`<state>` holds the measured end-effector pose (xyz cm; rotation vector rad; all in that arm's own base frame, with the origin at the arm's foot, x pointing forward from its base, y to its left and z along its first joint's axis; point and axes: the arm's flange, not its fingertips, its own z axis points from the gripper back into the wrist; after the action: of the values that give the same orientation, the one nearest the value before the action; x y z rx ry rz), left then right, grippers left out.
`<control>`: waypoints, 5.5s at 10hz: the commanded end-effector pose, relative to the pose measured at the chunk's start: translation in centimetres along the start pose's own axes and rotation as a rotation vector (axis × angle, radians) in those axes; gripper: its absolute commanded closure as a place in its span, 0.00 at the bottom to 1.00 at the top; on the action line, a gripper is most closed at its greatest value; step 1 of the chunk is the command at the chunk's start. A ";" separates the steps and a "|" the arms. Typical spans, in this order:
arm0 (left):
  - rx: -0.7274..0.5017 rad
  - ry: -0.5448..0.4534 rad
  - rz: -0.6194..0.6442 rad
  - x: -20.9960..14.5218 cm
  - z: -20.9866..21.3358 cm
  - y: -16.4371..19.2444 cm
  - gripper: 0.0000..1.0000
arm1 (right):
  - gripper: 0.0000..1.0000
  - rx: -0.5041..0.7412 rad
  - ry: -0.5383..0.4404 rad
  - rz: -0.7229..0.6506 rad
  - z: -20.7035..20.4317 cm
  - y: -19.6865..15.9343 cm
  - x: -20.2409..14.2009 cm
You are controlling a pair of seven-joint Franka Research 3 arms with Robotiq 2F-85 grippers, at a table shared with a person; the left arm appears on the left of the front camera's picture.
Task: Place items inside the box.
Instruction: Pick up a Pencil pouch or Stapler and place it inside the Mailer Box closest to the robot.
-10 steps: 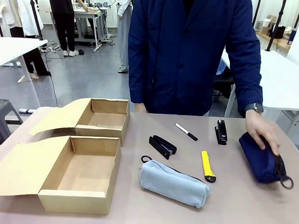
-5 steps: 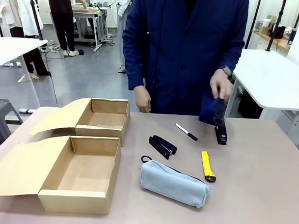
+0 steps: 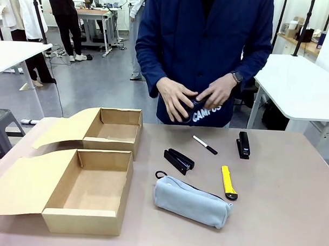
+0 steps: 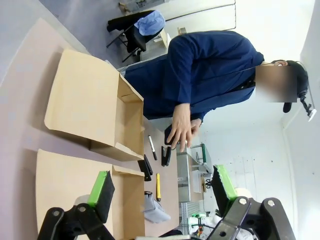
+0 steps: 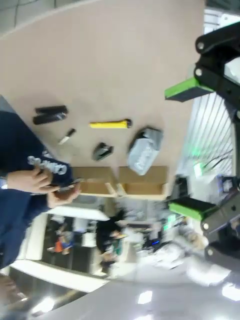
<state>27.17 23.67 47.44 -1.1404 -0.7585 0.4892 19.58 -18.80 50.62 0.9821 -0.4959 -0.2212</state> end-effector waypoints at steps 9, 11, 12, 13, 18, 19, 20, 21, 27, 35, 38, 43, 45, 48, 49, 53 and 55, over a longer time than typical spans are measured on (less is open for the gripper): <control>-0.024 -0.011 -0.025 0.1 0.0 0.0 0.00 | 0.00 -0.142 0.891 0.475 -29.5 12.2 -6.5; -0.024 -0.011 -0.025 0.1 0.0 0.0 0.00 | 0.00 -0.287 0.875 0.285 -31.5 11.6 -6.5; -0.024 -0.011 -0.025 0.1 0.0 0.0 0.00 | 0.00 -0.409 0.920 0.244 -36.4 14.1 -7.6; -0.024 -0.011 -0.025 0.1 0.0 0.0 0.00 | 0.00 -0.525 0.939 0.211 -40.6 16.7 -7.8; -0.024 -0.011 -0.025 0.1 0.0 0.0 0.00 | 0.00 -1.047 0.708 0.268 -54.7 22.6 -9.9; -0.024 -0.011 -0.025 0.1 0.0 0.0 0.00 | 0.00 -1.038 0.621 0.299 -53.0 22.5 -9.2; -0.024 -0.011 -0.025 0.1 0.0 0.0 0.00 | 0.00 -0.991 0.519 0.318 -49.9 22.9 -8.9; -0.024 -0.011 -0.025 0.1 0.0 0.0 0.00 | 0.00 -0.934 0.497 0.299 -46.9 23.1 -9.3; -0.024 -0.011 -0.025 0.1 0.0 0.0 0.00 | 0.00 -0.964 0.531 0.285 -48.1 23.9 -7.8; -0.024 -0.011 -0.025 0.1 0.0 0.0 0.00 | 0.00 -0.241 1.534 1.443 -48.9 21.0 -9.9; -0.024 -0.011 -0.025 0.1 0.0 0.0 0.00 | 0.00 -0.330 1.547 1.496 -50.3 19.4 -11.5; -0.024 -0.011 -0.025 0.1 0.0 0.0 0.00 | 0.00 -0.451 1.363 1.456 -54.4 13.5 -13.5; -0.024 -0.011 -0.025 0.1 0.0 0.0 0.00 | 0.00 -0.442 1.209 1.447 -53.9 14.0 -13.1; -0.024 -0.011 -0.025 0.1 0.0 0.0 0.00 | 0.00 -0.477 1.169 1.429 -54.2 14.3 -13.3; -0.024 -0.011 -0.025 0.1 0.0 0.0 0.00 | 0.00 -0.475 1.177 1.410 -54.4 14.0 -13.4; -0.024 -0.011 -0.025 0.1 0.0 0.0 0.00 | 0.00 -0.405 1.147 1.335 -55.9 12.6 -14.0; -0.024 -0.011 -0.025 0.1 0.0 0.0 0.00 | 0.00 -0.439 1.134 1.307 -55.9 12.3 -14.0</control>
<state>27.14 23.83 47.57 -1.1406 -0.7599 0.4862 35.11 34.93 31.57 0.1036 0.0809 1.3318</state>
